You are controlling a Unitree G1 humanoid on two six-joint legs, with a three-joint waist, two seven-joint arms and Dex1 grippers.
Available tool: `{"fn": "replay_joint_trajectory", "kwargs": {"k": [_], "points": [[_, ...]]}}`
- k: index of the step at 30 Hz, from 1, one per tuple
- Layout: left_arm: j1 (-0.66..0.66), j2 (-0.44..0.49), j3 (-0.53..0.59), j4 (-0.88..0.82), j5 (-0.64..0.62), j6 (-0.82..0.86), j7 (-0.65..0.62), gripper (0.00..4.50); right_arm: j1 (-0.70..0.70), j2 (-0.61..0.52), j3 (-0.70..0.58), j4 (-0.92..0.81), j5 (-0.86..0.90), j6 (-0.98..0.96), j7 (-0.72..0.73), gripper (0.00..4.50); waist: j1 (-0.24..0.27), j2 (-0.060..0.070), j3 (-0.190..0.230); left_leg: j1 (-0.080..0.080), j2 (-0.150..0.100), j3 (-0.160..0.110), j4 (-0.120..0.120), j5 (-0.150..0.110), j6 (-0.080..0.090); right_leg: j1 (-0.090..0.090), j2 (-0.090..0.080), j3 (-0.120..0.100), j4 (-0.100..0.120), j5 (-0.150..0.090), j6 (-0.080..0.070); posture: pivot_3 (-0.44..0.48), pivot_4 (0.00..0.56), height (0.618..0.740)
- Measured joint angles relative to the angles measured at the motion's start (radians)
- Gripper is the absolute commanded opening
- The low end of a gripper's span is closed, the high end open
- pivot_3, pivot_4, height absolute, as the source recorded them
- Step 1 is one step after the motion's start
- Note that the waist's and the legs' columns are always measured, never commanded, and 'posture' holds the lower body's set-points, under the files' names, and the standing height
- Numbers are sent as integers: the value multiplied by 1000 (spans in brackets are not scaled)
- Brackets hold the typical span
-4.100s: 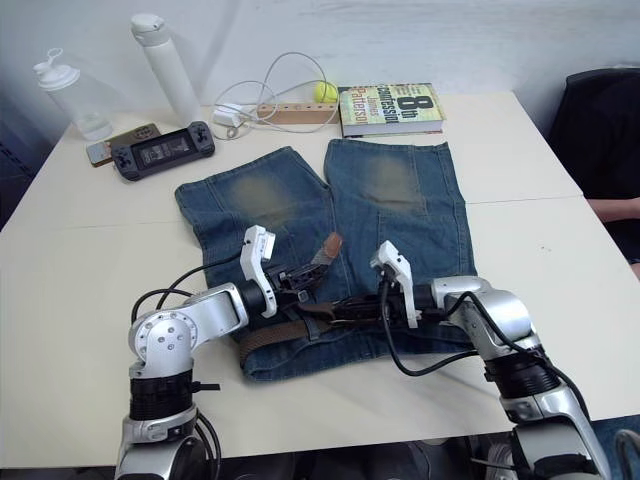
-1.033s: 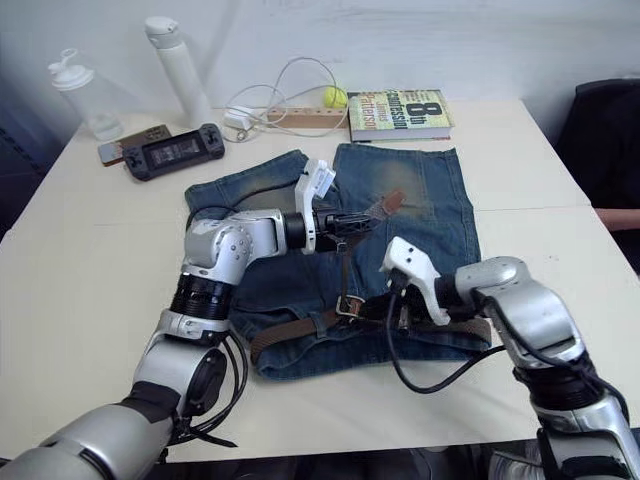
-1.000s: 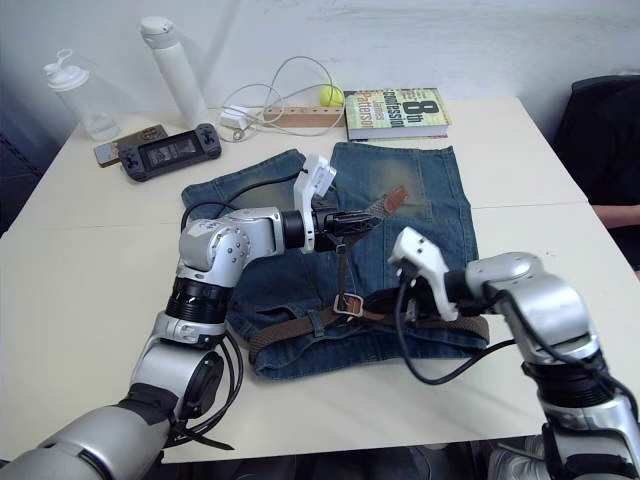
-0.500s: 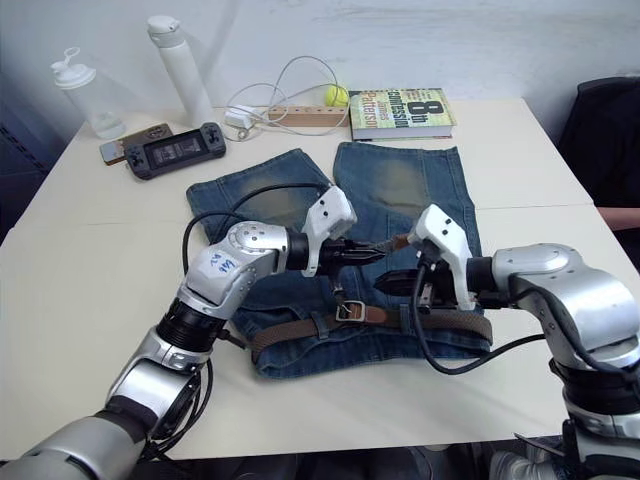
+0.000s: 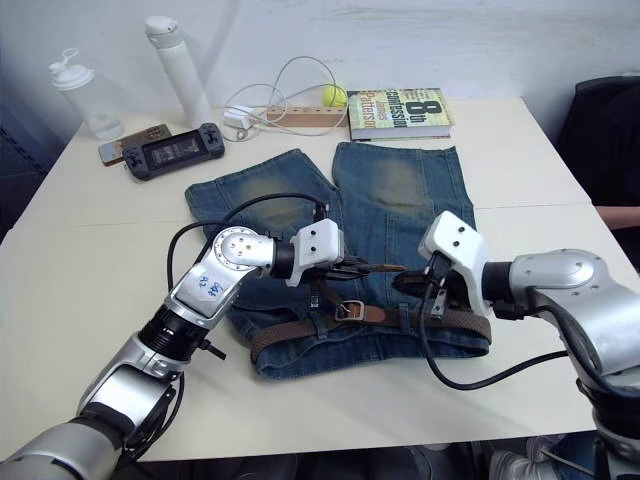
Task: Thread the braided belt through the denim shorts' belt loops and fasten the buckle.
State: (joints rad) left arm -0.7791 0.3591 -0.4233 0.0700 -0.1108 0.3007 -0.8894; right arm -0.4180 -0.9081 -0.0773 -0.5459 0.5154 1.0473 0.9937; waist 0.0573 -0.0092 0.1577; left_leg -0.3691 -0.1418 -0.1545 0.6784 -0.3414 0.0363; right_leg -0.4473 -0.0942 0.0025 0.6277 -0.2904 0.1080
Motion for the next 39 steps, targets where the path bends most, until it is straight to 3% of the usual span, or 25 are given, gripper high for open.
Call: {"fn": "replay_joint_trajectory", "kwargs": {"k": [3,6,8,20,23,25,31,39], "points": [[1,3,5,33,18,-50,-8,0,3,-29,-7,-4,-68,-119,-34,115,0,0,0,0,0,0,0,0,0,0,0,0,0,0,0,0,150,740],[1,-2,12,63,33,-75,-13,0,-7,-28,-8,0,-95,-212,-54,971,-1,0,0,0,0,0,0,0,0,0,0,0,0,0,0,0,150,740],[1,-7,11,66,44,-85,-17,0,-26,-46,0,1,-101,-242,-45,1818,-1,0,0,0,0,0,0,0,0,0,0,0,0,0,0,0,150,740],[1,-27,13,78,75,-92,-29,0,-7,-91,142,56,-192,-374,-13,1818,-2,0,0,0,0,0,1,0,0,0,0,0,0,0,0,0,150,740],[1,-29,14,79,77,-92,-29,0,-4,-91,152,85,-214,-394,-16,972,-2,0,0,0,0,0,1,0,0,0,0,0,1,0,0,0,150,740],[1,-30,15,79,78,-92,-29,0,-2,-90,152,92,-226,-410,-18,30,-2,0,0,0,0,0,1,0,0,0,0,0,1,0,0,0,150,740],[1,-33,16,82,80,-85,-29,0,7,-83,160,118,-257,-475,-21,30,-2,0,0,0,0,0,2,0,0,0,0,0,1,0,0,0,150,740],[-2,-31,30,53,62,-46,-75,3507,19,-63,178,131,-293,-501,-25,0,-3,0,0,0,0,0,2,0,0,0,0,0,1,0,0,0,150,740]]}}
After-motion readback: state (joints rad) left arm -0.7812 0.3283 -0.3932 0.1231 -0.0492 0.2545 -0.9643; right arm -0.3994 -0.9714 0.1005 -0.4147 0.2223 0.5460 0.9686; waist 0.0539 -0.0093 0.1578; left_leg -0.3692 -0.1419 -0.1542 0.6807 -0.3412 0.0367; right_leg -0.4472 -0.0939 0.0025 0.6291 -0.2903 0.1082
